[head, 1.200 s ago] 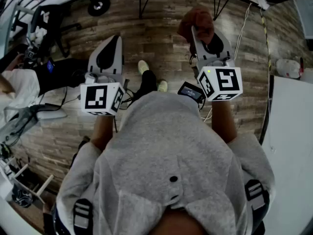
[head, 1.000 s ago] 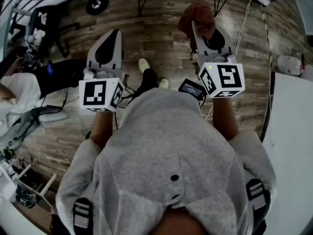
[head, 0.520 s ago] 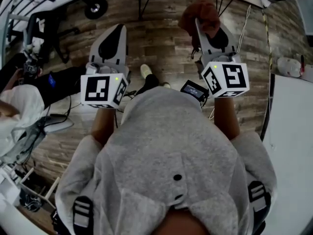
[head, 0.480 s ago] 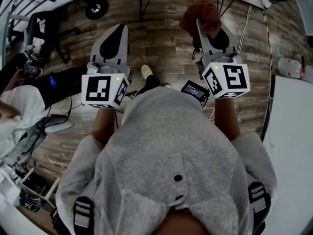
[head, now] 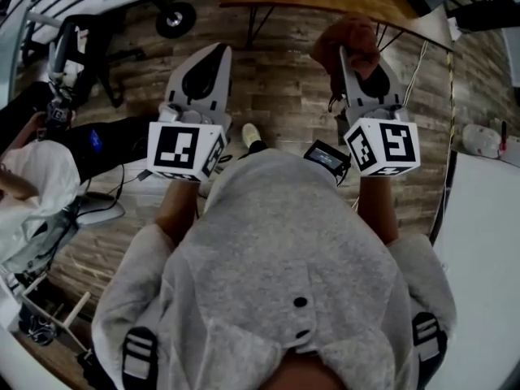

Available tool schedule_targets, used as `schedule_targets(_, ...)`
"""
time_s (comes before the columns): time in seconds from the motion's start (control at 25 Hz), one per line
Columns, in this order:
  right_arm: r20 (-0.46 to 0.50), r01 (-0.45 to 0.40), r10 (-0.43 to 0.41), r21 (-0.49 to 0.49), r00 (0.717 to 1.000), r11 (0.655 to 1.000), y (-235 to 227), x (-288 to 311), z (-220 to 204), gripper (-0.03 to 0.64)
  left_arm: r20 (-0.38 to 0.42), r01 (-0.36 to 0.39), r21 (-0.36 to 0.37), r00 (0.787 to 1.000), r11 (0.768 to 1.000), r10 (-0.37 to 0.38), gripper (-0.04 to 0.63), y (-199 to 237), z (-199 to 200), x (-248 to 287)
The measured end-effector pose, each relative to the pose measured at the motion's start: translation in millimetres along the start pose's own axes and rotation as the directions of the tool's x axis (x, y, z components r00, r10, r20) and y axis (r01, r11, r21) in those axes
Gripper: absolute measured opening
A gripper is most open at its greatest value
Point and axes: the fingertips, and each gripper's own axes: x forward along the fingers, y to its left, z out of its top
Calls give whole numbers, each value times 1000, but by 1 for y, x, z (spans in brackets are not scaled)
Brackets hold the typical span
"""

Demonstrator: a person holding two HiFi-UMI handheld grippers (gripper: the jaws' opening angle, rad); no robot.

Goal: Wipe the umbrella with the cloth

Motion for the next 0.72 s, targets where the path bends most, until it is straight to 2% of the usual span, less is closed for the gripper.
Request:
schedule_targets(0.28, 4, -19, 19, -28, 1000, 999, 15, 28, 3, 109, 7, -3, -13, 1000, 1000, 3, 12, 23, -1, 4)
schedule_targets(0.72, 11, -14, 15, -59, 1000, 998, 29, 37, 11, 109, 12, 35, -12, 999, 999, -34, 12, 26, 0, 1)
